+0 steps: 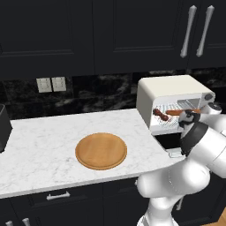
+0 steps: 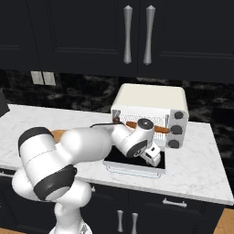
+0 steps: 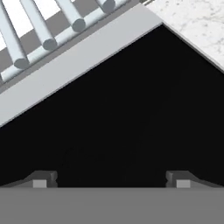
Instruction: Pick up the kebab skewer and baguette bread, and place them inside the toaster oven. Close the toaster oven door and start by setting the timer.
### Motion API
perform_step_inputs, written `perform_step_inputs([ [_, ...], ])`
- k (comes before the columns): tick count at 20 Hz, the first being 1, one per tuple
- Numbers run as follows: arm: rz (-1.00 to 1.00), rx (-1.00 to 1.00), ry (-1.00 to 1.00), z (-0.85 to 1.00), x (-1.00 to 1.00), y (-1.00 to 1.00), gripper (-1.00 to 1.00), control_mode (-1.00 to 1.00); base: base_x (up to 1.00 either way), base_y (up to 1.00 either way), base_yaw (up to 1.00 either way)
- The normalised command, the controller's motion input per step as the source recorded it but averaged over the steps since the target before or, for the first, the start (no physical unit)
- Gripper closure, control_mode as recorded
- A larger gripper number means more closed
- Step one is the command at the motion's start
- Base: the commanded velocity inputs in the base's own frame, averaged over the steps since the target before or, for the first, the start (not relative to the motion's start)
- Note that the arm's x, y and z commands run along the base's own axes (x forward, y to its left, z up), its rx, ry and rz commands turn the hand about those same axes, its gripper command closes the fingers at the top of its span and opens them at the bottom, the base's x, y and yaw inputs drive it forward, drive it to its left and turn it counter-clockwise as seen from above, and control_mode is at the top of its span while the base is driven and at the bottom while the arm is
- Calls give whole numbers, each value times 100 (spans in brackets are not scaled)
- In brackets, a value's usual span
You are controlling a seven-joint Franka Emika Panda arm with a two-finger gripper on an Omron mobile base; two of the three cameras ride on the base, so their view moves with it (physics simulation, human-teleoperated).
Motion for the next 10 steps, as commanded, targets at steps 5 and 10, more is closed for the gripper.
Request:
perform_step_inputs([
  [5,-18,0,-2,0,49,4,-100,-100,0,0,0],
  [10,-17,0,-3,0,42,1,-100,-100,0,0,0],
])
